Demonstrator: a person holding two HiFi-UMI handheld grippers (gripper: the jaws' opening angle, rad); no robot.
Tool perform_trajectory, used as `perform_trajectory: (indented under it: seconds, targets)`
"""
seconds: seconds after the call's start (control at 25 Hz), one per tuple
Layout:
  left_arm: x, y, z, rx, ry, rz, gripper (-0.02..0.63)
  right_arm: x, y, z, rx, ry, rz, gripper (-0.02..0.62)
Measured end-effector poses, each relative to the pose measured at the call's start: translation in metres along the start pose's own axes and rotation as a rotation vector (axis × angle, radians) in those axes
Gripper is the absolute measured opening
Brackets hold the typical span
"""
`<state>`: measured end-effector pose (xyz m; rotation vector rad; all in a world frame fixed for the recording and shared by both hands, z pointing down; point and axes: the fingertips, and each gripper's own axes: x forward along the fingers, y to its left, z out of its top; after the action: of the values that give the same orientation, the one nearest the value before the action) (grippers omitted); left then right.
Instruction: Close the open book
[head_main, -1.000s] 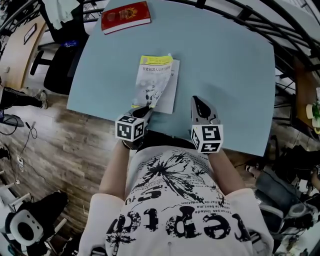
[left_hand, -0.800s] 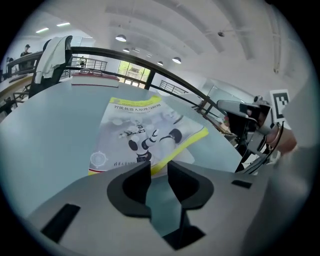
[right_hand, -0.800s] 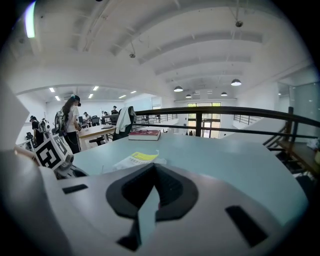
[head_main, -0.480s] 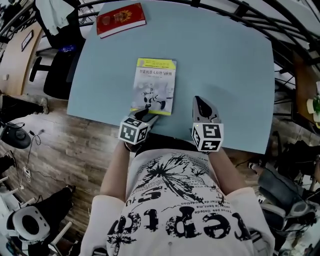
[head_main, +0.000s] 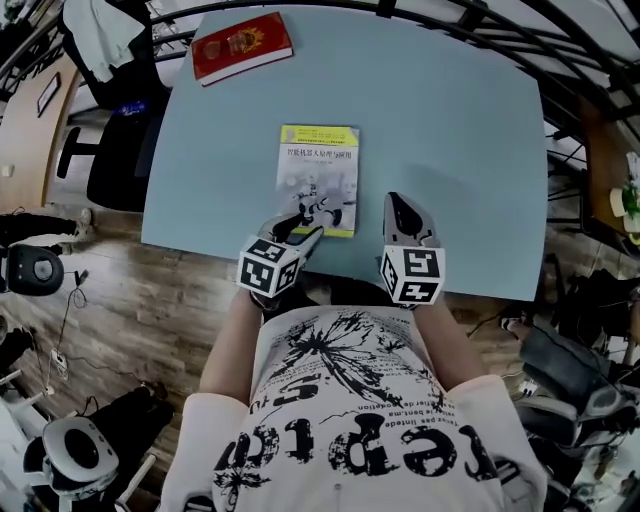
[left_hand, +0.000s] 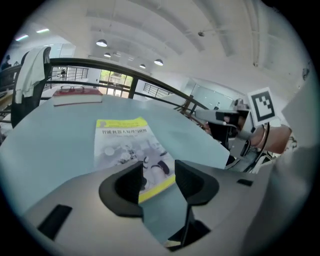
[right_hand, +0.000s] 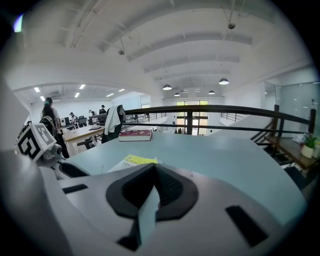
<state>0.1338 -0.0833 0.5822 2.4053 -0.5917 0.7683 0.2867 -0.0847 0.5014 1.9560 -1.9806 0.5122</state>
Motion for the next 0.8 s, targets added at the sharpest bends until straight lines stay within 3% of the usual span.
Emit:
perform_trajectory:
  seconds: [0.12,0.28,0.8]
  targets:
    - [-0.025,0.010,0.040,0.050,-0.096,0.020,0.166,-0.001,0.012,0.016,0.000,-0.028,-0.027,0.011]
    - [-0.062,0.025,0.087,0.149,-0.232,0.100,0.048,-0.002,0.030,0.044,0.021,-0.098,-0.035,0.011]
    - [-0.194,0.052,0.195,0.279,-0.635,0.204,0.021,-0.016,0.076,0.121,-0.008,-0.316,-0.015,0.009]
